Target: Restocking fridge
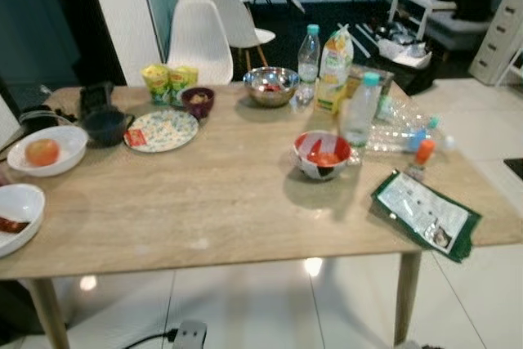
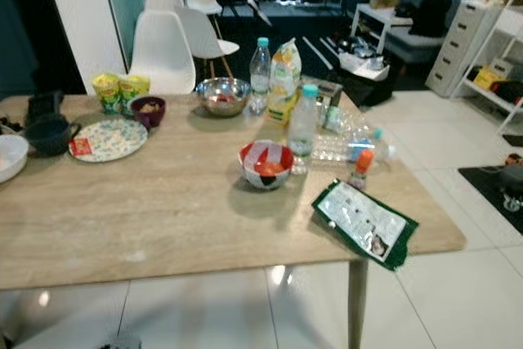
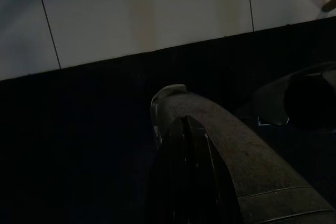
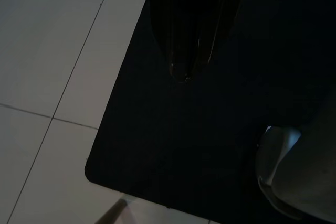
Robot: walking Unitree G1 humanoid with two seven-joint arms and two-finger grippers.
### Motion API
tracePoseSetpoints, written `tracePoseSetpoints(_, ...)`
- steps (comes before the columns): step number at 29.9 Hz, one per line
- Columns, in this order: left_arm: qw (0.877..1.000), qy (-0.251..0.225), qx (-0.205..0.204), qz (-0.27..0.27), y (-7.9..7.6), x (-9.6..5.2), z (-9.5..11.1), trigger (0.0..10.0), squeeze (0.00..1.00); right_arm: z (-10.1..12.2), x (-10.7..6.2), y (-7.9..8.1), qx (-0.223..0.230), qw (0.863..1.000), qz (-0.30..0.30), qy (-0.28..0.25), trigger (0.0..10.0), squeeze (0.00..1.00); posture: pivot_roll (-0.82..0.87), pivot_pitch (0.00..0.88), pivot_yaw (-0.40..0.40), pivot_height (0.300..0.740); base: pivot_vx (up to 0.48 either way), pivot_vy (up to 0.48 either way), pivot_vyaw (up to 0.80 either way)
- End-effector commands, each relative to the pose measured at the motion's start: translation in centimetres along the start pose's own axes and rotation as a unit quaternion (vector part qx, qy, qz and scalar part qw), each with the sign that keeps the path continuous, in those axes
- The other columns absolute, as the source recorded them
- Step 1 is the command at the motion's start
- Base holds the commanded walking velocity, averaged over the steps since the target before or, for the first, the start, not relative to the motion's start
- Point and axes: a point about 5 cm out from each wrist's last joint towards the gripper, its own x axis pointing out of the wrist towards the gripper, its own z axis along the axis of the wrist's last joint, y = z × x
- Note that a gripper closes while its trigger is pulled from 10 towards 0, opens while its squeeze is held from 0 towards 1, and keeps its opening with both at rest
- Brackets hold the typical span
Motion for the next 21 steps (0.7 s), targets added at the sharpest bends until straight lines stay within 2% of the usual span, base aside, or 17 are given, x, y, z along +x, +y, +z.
tracePoseSetpoints(1,1.0,0.012,-0.003,-0.007,-0.29,-0.03,-0.74,10.0,0.0,0.44,0.05,0.09,-0.002,1.0,0.0,-0.005,10.0,0.0,0.04,0.0,-0.042,0.74,0.0,0.0,0.0)
tracePoseSetpoints(3,1.0,0.011,-0.001,-0.011,-0.34,-0.03,-0.69,10.0,0.0,0.45,0.05,0.08,-0.003,1.0,0.0,-0.006,10.0,0.0,0.04,0.0,-0.043,0.74,0.0,-0.146,0.0)
tracePoseSetpoints(7,1.0,0.011,0.002,-0.015,-0.39,-0.02,-0.68,10.0,0.0,0.45,0.05,0.07,-0.003,1.0,0.0,-0.006,10.0,0.0,0.04,0.0,-0.044,0.74,0.0,-0.45,0.0)
tracePoseSetpoints(13,1.0,0.004,-0.019,-0.01,-0.38,-0.02,-0.65,10.0,0.0,0.46,0.04,0.05,-0.002,1.0,0.0,-0.006,10.0,0.0,0.04,0.0,-0.043,0.74,0.0,-0.42,0.0)
tracePoseSetpoints(21,1.0,-0.001,-0.026,-0.007,-0.37,-0.02,-0.6,10.0,0.0,0.46,0.04,0.0,-0.004,1.0,-0.001,-0.006,10.0,0.0,0.05,0.0,-0.043,0.74,0.0,0.0,0.0)
